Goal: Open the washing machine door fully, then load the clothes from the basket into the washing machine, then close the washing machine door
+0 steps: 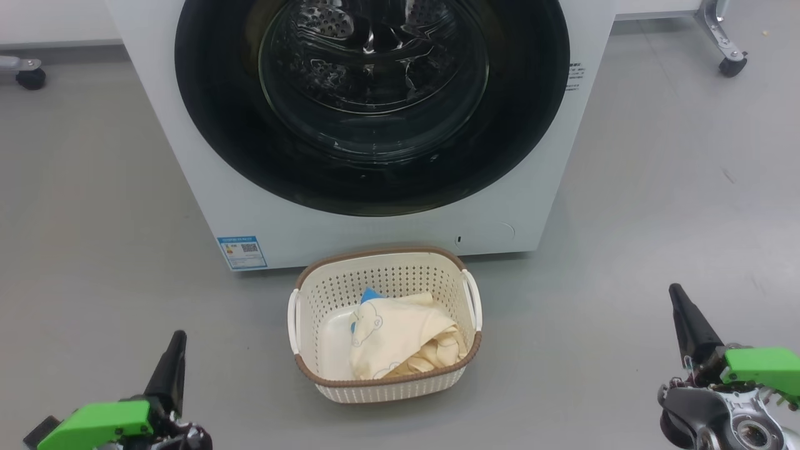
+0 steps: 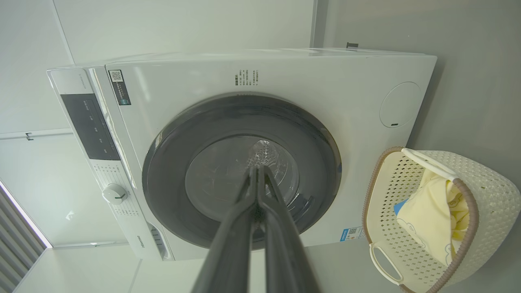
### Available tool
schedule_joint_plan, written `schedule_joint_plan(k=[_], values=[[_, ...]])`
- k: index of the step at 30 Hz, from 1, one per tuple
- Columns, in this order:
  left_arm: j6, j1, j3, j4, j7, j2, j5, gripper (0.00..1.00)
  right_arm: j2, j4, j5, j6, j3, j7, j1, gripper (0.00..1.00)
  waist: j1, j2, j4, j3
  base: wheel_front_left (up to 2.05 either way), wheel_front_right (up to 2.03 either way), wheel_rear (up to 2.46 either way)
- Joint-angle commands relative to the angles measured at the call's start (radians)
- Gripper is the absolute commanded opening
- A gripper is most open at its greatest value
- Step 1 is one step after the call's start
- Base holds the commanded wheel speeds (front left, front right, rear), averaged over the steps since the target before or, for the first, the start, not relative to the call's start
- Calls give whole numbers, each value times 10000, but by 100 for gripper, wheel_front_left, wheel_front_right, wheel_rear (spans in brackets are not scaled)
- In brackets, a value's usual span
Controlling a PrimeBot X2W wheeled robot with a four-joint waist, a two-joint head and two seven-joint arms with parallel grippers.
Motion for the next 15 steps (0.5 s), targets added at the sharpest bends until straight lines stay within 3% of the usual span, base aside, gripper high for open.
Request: schedule_joint_plan(k=[1,2,15], values=[[-73,-338,415,-349,82,95,100,0,-197,-316,71,-29,201,64,-539,0,0,0,0,0,0,0,0],[10,3,-13,39,-6,-6,-1,100,7,30,-2,0,2,-2,5,100,0,0,0,0,0,0,0],[5,14,-224,343,-193,-57,93,100,-53,278,-58,-1,-18,-75,183,100,0,0,0,3,0,0,0]])
